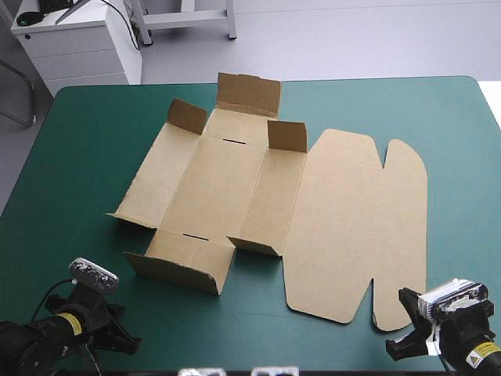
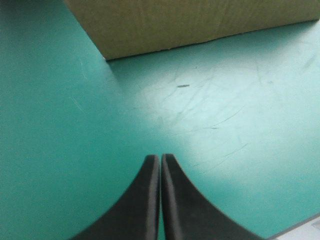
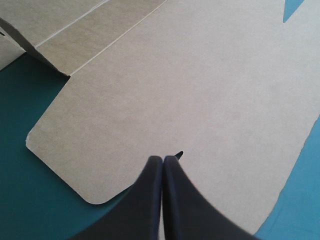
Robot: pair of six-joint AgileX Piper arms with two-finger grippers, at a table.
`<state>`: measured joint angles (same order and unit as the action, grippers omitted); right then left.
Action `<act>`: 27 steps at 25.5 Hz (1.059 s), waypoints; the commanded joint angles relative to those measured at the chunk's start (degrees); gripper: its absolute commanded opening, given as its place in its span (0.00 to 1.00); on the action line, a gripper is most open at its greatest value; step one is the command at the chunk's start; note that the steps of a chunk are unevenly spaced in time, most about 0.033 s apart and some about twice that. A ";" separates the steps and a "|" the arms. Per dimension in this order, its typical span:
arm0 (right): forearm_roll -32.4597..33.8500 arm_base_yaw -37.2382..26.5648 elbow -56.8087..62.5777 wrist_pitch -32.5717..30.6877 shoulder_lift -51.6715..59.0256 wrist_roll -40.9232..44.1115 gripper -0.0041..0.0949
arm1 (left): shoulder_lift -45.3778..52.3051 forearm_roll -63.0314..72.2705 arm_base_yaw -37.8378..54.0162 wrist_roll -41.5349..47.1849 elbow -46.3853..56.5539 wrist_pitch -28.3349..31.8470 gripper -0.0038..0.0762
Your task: Fold the box
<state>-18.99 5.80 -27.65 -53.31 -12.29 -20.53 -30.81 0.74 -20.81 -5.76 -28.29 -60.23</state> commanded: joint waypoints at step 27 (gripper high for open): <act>-0.88 0.23 -1.38 3.80 -0.64 -0.41 0.03 | -6.04 0.22 -0.03 -3.99 -14.65 7.71 0.04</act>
<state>-18.99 5.80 -27.65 -53.31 -12.29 -20.53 -33.23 0.60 -20.81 -10.73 -36.60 -57.69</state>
